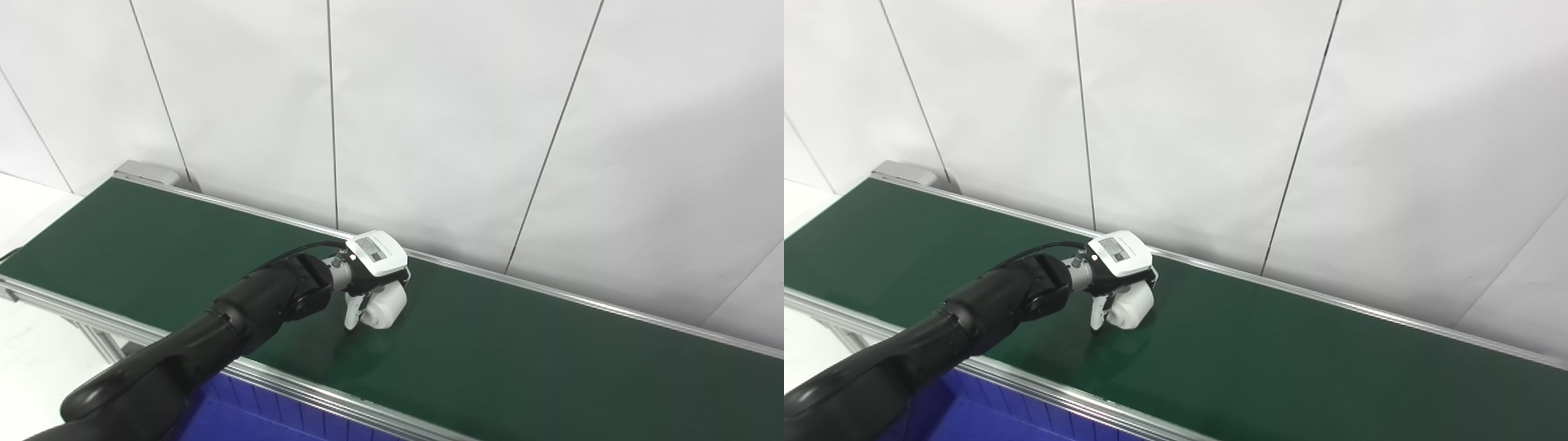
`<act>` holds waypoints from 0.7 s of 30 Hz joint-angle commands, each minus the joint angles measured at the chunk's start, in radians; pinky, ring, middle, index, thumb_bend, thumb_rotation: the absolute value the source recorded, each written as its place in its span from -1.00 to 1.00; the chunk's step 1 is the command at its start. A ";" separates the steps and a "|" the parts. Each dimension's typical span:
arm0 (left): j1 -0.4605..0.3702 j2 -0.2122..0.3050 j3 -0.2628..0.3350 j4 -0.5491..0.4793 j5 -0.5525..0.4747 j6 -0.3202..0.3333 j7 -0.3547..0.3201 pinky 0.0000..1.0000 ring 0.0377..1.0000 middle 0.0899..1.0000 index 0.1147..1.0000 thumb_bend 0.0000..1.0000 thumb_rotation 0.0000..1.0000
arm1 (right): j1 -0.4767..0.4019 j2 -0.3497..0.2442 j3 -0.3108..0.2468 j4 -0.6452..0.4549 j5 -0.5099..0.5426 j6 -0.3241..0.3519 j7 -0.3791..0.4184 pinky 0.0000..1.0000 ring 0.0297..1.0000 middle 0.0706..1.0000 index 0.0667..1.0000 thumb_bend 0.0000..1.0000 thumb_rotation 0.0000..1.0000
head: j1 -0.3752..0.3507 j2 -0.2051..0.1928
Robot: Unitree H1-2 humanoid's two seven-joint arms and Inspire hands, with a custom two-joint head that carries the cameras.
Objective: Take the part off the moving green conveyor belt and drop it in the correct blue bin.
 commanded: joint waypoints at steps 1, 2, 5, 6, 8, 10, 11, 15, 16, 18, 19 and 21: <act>-0.053 0.017 0.035 -0.053 -0.035 -0.008 0.016 -0.51 -0.51 -0.19 -0.15 0.05 -1.00 | 0.008 0.010 0.007 -0.036 0.006 -0.039 0.011 0.98 0.87 0.92 1.00 0.84 1.00 | 0.002 0.002; -0.050 0.020 0.040 -0.066 -0.042 -0.011 0.013 -0.51 -0.51 -0.17 -0.16 0.05 -1.00 | 0.006 0.011 0.008 -0.036 0.003 -0.038 0.011 0.98 0.87 0.91 1.00 0.84 1.00 | 0.003 0.002; -0.029 0.035 0.074 -0.141 -0.084 0.001 -0.033 -0.42 -0.42 -0.26 -0.12 0.04 -1.00 | -0.003 0.016 0.011 -0.038 0.001 -0.031 0.010 0.99 0.87 0.91 1.00 0.84 1.00 | 0.008 0.014; -0.016 0.044 0.091 -0.178 -0.101 -0.003 -0.038 -0.40 -0.41 -0.29 -0.11 0.04 -1.00 | -0.007 0.019 0.012 -0.040 0.001 -0.028 0.010 0.99 0.87 0.90 1.00 0.84 1.00 | 0.011 0.025; 0.025 0.076 0.132 -0.284 -0.146 -0.029 -0.039 -0.29 -0.29 -0.25 -0.11 0.04 -1.00 | -0.013 0.023 0.014 -0.053 0.002 -0.011 0.010 1.00 0.87 0.91 1.00 0.85 1.00 | 0.016 0.055; 0.067 0.108 0.172 -0.402 -0.195 -0.030 -0.077 -0.23 -0.24 -0.22 -0.13 0.05 -1.00 | -0.015 0.028 0.015 -0.077 -0.005 0.017 0.007 1.00 0.87 0.91 1.00 0.88 1.00 | 0.023 0.097; 0.084 0.122 0.191 -0.456 -0.218 -0.023 -0.105 -0.22 -0.22 -0.18 -0.14 0.05 -1.00 | -0.015 0.030 0.015 -0.090 -0.010 0.034 0.005 0.99 0.87 0.91 1.00 0.90 1.00 | 0.024 0.102; 0.210 0.185 0.308 -0.725 -0.311 0.039 -0.188 -0.26 -0.26 -0.19 -0.15 0.04 -1.00 | -0.030 0.041 0.017 -0.128 -0.012 0.077 0.004 1.00 0.89 0.92 1.00 0.86 1.00 | 0.042 0.161; 0.257 0.200 0.347 -0.789 -0.340 0.064 -0.206 -0.29 -0.29 -0.22 -0.14 0.04 -1.00 | -0.035 0.045 0.017 -0.138 -0.014 0.085 0.003 1.00 0.89 0.92 1.00 0.85 1.00 | 0.057 0.181; 0.320 0.216 0.400 -0.873 -0.371 0.102 -0.238 -0.28 -0.25 -0.15 -0.09 0.01 -1.00 | -0.042 0.049 0.015 -0.154 -0.021 0.096 -0.001 0.97 0.88 0.93 1.00 0.79 1.00 | 0.069 0.197; 0.380 0.229 0.437 -0.938 -0.380 0.129 -0.254 -0.28 -0.25 -0.15 -0.09 0.01 -1.00 | -0.045 0.050 0.011 -0.171 -0.030 0.102 -0.005 0.96 0.88 0.92 1.00 0.78 1.00 | 0.076 0.207; 0.478 0.244 0.493 -1.038 -0.390 0.170 -0.277 -0.31 -0.27 -0.16 -0.08 0.00 -1.00 | -0.045 0.050 0.004 -0.208 -0.041 0.119 -0.010 0.90 0.85 0.90 1.00 0.75 1.00 | 0.087 0.219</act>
